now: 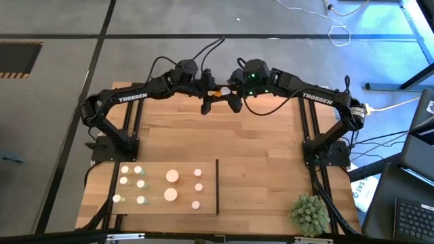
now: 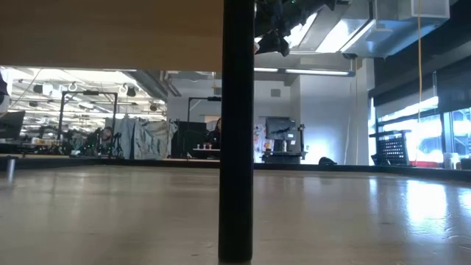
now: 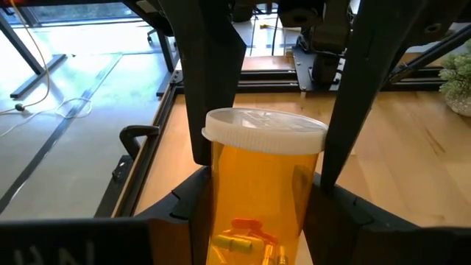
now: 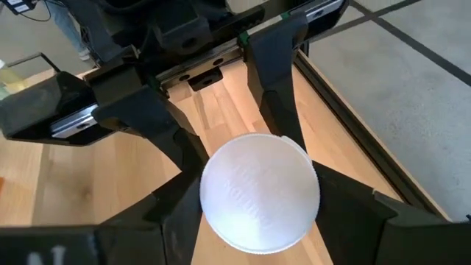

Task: Pick and place medicine bottles onto shelf by color
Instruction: Put the orange pill bottle on the shelf aligned with the other orange pill bottle

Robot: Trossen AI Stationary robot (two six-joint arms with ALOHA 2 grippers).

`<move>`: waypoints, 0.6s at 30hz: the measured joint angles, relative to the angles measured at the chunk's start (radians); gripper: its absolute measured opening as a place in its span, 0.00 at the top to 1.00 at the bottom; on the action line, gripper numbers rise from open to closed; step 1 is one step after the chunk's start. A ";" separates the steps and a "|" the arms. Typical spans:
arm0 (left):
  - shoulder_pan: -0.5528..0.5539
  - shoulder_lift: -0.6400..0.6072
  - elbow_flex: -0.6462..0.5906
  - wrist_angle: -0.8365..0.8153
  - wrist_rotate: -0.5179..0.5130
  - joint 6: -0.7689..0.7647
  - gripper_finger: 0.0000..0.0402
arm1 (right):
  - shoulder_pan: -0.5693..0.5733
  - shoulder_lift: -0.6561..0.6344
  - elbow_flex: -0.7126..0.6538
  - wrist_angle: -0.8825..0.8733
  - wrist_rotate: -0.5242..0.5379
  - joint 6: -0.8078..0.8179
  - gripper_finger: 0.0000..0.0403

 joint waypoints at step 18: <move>-0.001 0.001 0.000 0.000 0.002 0.003 0.62 | 0.000 0.000 0.000 -0.003 -0.030 -0.050 0.46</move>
